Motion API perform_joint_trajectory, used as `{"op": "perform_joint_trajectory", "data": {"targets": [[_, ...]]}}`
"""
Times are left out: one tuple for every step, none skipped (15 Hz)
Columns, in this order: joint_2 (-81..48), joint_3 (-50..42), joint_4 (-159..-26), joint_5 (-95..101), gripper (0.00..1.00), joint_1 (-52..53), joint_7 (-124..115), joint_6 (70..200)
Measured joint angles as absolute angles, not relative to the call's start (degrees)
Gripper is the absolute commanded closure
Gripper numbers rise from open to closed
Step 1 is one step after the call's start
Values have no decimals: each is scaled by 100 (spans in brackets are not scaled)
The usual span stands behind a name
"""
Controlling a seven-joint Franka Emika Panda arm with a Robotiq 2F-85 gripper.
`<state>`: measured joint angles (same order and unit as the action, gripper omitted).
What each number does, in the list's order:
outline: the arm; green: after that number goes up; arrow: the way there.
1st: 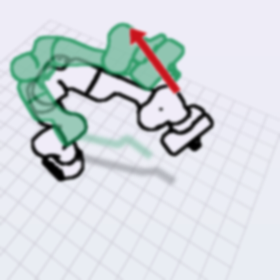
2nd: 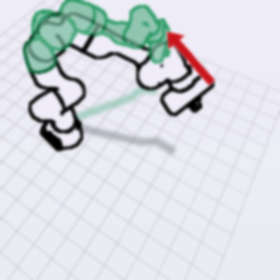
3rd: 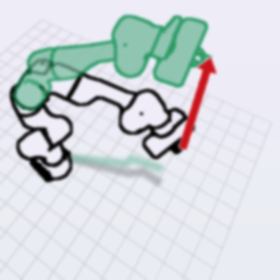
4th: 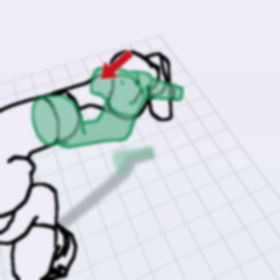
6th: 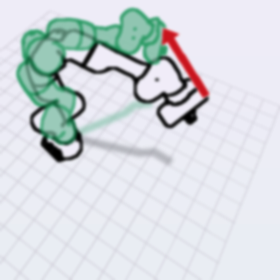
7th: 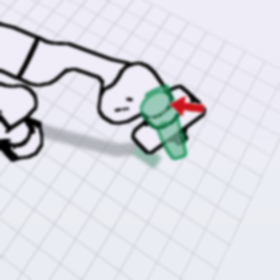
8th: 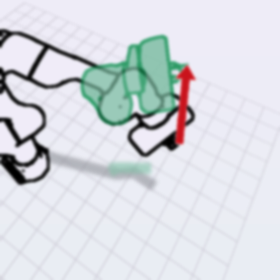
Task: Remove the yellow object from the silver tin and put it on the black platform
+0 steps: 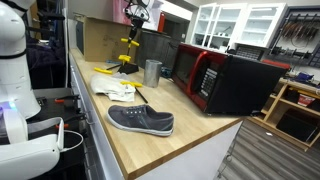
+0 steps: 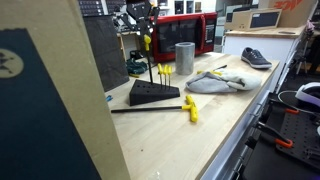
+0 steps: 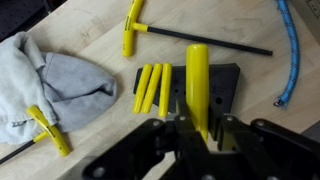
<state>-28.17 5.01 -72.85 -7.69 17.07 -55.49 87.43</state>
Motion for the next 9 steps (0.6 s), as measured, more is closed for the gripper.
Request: {"op": "perform_joint_trajectory", "data": {"targets": [[-2855,501,-7268,-745,94,1708,-5549,8743],[-2892,501,-7250,-718,94,1709,-5549,8743],[-2926,501,-7228,-698,94,1710,-5549,8743],[-2958,501,-7199,-690,94,1712,-5549,8753],[-2989,501,-7161,-688,94,1715,-5549,8764],[-3011,501,-7125,-688,94,1720,-5549,8786],[-3026,501,-7086,-688,94,1729,-5549,8807],[-3037,501,-7043,-688,94,1740,-5550,8835],[-3044,501,-7001,-688,94,1753,-5551,8867]]}}
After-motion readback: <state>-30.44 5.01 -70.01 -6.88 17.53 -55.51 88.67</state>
